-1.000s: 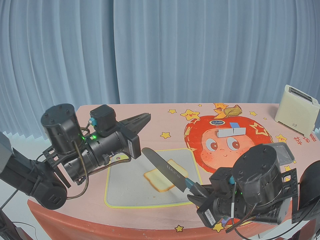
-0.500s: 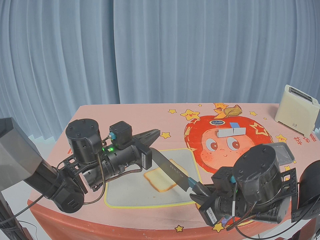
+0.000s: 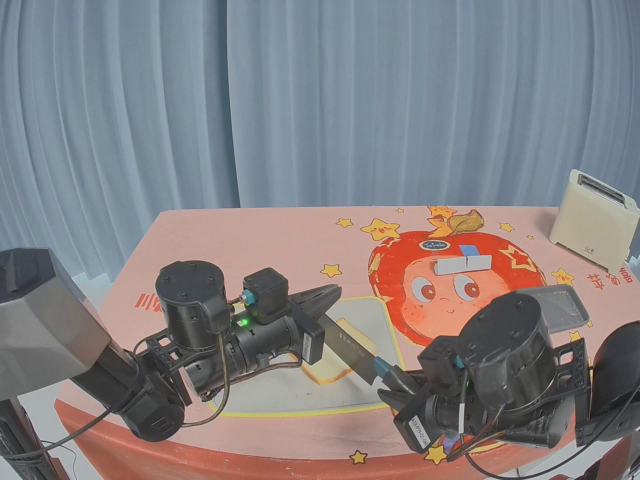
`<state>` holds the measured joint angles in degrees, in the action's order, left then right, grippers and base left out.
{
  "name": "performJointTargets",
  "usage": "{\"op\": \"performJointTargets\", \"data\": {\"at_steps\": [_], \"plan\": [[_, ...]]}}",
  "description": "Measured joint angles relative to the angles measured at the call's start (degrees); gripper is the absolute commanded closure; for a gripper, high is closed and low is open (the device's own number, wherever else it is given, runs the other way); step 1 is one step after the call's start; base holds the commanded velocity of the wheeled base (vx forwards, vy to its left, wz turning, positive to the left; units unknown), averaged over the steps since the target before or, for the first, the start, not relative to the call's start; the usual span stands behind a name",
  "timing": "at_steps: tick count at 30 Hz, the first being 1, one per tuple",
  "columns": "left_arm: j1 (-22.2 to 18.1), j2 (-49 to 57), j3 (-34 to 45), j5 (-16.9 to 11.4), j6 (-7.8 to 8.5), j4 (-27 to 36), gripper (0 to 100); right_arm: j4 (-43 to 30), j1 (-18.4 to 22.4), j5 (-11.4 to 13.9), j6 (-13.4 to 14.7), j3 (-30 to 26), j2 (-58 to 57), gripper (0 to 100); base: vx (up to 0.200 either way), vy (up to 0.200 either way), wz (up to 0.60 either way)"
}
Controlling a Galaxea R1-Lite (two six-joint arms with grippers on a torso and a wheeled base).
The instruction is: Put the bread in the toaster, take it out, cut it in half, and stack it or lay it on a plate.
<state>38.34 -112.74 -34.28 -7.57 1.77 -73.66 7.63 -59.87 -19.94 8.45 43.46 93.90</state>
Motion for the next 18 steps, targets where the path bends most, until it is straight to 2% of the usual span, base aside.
{"op": "performJointTargets", "data": {"at_steps": [18], "plan": [[-0.02,-0.46,0.24,0.21,0.0,-0.09,100,-0.2,0.63,-0.02,0.0,-0.11,0.48,100,0.0,0.0,0.0]]}}
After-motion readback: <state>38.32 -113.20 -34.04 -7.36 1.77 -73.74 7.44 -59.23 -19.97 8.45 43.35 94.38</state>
